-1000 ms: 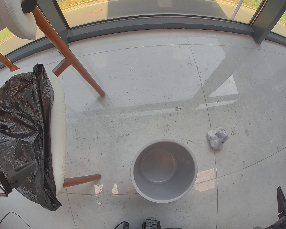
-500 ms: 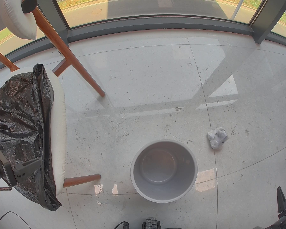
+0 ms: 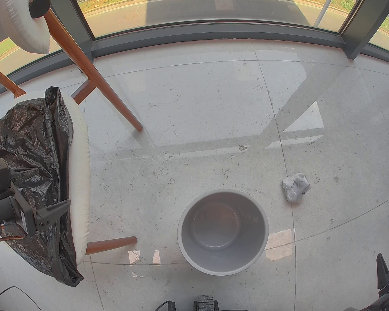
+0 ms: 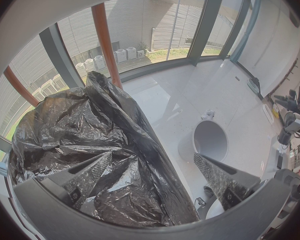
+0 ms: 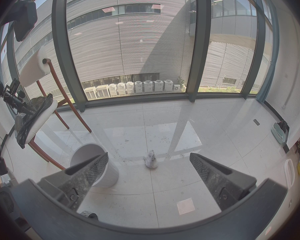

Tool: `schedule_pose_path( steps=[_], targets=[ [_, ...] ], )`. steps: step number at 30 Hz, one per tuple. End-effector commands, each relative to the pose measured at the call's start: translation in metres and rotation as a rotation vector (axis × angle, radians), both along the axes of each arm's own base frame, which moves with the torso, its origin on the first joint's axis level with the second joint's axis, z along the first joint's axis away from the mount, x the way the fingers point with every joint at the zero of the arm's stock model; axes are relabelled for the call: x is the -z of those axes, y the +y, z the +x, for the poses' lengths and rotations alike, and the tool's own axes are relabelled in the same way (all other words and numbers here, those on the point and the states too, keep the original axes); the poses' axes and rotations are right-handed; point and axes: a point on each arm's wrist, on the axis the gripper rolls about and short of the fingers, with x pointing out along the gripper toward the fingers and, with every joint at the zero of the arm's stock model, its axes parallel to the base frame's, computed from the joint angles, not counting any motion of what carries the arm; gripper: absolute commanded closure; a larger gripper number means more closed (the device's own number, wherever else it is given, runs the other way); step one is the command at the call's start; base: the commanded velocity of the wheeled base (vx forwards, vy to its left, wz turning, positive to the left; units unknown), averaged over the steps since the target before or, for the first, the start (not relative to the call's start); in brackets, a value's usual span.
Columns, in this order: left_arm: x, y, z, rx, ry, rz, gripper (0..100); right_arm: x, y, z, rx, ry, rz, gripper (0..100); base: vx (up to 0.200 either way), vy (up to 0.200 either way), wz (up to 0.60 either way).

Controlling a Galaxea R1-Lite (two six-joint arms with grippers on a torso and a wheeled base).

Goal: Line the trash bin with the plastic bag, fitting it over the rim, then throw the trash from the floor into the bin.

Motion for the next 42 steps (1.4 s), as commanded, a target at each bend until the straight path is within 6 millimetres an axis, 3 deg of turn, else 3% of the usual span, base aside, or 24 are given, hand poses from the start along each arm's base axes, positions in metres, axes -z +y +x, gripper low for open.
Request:
schedule_pose_path(
  steps=[1,14,22,29,42],
  targets=[
    [0.005,-0.002,0.007,0.012,0.026,0.021,0,0.005,0.0,0.001,0.0,0.007,-0.001,0,0.0,0.0,0.0],
    [0.007,-0.007,0.014,0.04,0.008,0.098,0,0.005,0.0,0.001,0.0,0.007,0.0,0,0.0,0.0,0.0],
    [0.009,-0.019,0.045,0.017,-0.058,0.092,0,0.005,0.0,0.001,0.0,0.007,0.0,0,0.0,0.0,0.0],
    [0.011,-0.042,0.04,-0.033,-0.033,0.059,0,0.005,0.0,0.001,0.0,0.007,0.0,0,0.0,0.0,0.0],
    [0.017,-0.031,0.035,-0.143,-0.025,0.086,0,0.005,0.0,0.001,0.0,0.007,0.0,0,0.0,0.0,0.0]
  ],
)
